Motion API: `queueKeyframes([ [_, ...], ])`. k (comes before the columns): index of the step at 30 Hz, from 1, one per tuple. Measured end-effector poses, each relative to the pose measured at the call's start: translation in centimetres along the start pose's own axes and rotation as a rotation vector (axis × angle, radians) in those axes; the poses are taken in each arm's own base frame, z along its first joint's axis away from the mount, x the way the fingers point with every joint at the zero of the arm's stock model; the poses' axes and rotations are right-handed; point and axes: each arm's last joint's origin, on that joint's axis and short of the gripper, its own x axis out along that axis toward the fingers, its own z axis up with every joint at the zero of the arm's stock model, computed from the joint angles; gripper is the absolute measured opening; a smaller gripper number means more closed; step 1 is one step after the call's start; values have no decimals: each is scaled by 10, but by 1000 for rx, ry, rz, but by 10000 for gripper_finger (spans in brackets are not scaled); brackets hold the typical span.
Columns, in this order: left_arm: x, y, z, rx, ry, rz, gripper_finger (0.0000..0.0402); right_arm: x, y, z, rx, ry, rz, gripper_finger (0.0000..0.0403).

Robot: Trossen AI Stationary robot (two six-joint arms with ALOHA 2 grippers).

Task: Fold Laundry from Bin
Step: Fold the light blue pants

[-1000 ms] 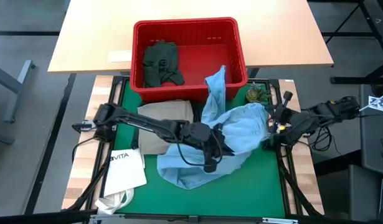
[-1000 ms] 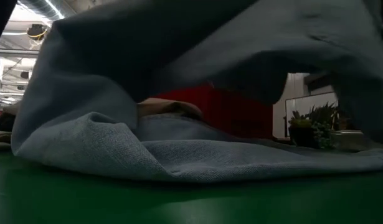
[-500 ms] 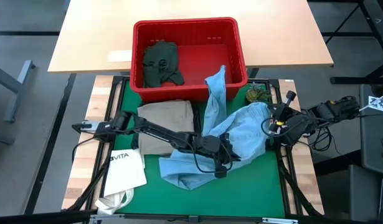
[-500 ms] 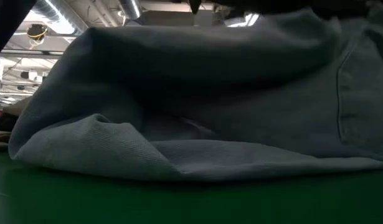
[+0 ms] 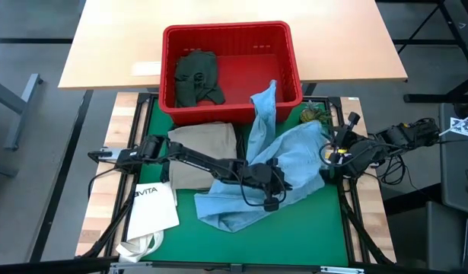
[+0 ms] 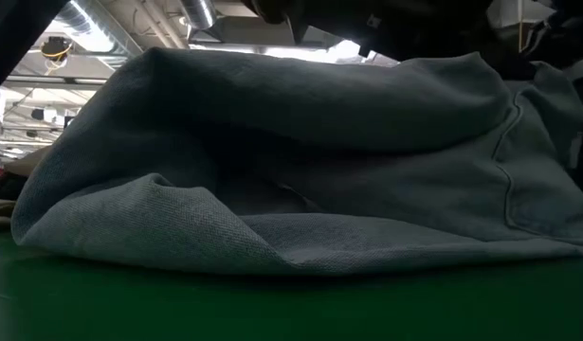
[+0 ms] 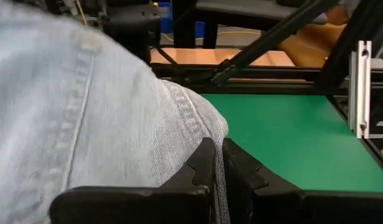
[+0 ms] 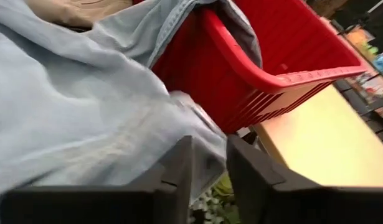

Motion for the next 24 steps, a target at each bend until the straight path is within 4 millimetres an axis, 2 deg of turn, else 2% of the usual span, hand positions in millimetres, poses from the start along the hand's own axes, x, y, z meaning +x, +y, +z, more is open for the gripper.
queueKeyframes([
  [3,0,1,-1,0,8,7,10,0,0,0,0,1,6,145],
  [6,0,1,-2,2,18,6,10,-5,-3,3,15,12,106,174],
  [10,0,0,-2,2,17,2,10,-16,-7,12,200,22,329,189],
  [13,0,0,-1,1,16,1,10,-17,-2,12,292,71,476,190],
  [18,-3,0,3,-1,7,2,10,-3,24,3,377,291,646,190],
  [24,-4,0,1,2,36,2,10,17,58,-5,451,579,727,191],
])
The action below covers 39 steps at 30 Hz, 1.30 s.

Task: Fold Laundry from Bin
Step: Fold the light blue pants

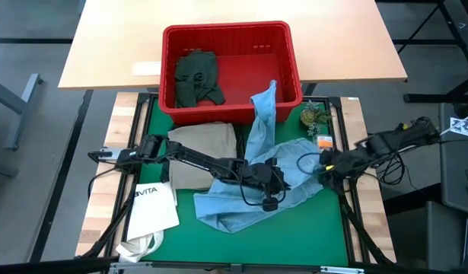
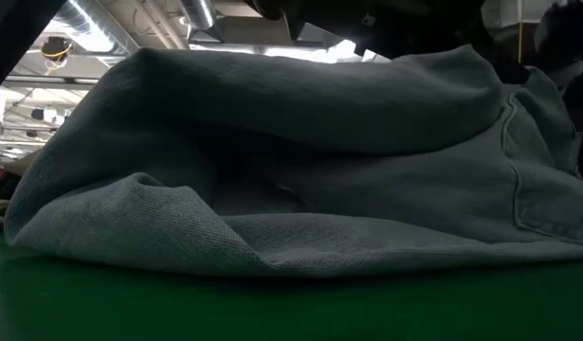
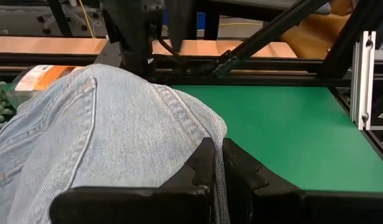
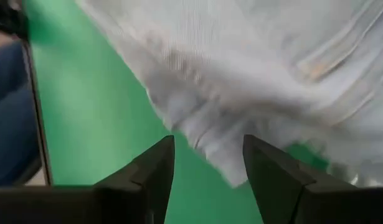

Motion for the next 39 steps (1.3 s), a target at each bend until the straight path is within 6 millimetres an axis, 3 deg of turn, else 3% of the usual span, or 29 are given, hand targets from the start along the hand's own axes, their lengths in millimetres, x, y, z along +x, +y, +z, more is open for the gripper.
queueKeyframes([
  [10,0,0,-1,2,13,1,10,45,12,9,35,308,-165,191],
  [21,-10,2,-15,23,230,24,10,92,17,13,-11,558,-321,191],
  [33,-17,5,-35,46,459,51,10,98,18,12,-48,620,-295,191],
  [39,-19,4,-39,52,499,53,10,102,21,17,-97,537,-277,191],
])
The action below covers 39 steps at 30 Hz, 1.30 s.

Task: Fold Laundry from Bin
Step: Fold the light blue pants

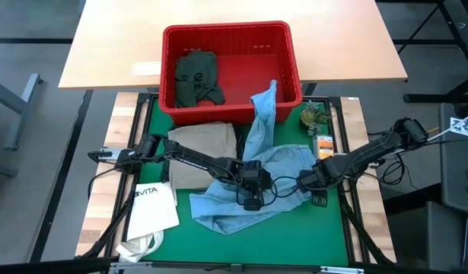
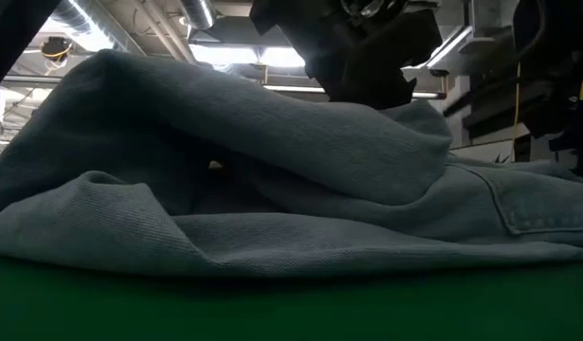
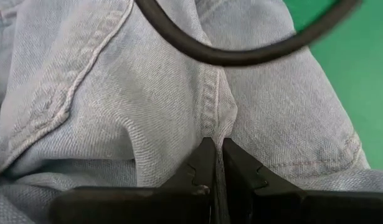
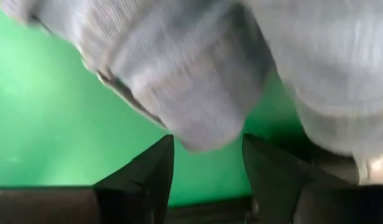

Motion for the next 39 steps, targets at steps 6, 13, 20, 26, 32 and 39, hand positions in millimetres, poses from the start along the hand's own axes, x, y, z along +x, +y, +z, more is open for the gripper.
queueKeyframes([
  [6,0,0,0,1,0,-1,10,0,5,7,-14,-75,50,191],
  [13,0,0,0,2,0,-1,10,-1,8,11,-95,-117,72,177],
  [20,0,-2,1,-15,-15,-11,10,-1,8,11,-154,-111,86,42],
  [26,-6,-5,13,-23,-67,-30,10,-25,16,11,-220,-56,160,23],
  [32,-11,-8,22,-24,-108,-38,10,-73,35,-7,-278,48,185,9],
  [39,-13,-14,31,-26,-214,-61,13,-91,66,-42,-220,181,235,5],
])
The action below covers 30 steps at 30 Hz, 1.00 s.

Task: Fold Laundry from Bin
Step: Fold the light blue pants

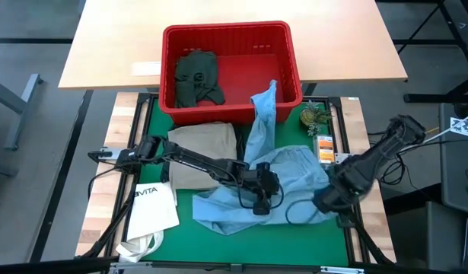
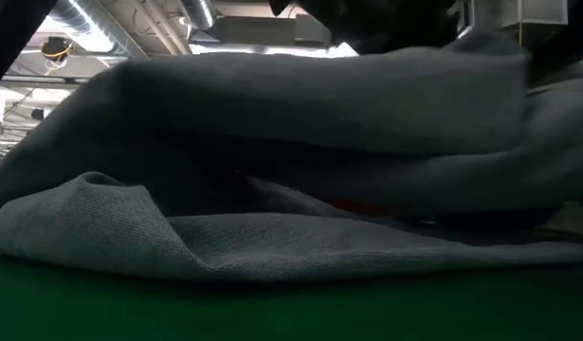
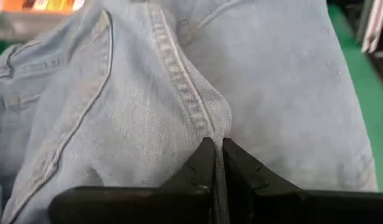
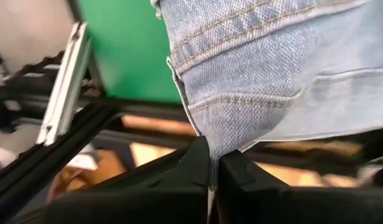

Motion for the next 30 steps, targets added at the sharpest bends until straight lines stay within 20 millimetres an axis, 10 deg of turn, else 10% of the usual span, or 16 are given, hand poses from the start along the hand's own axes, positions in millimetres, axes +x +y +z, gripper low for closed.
queueKeyframes([
  [15,-15,-27,24,137,-238,-71,183,33,42,-52,226,150,-76,5],
  [30,-101,-56,-14,208,404,-186,180,36,43,-58,242,94,-120,7],
])
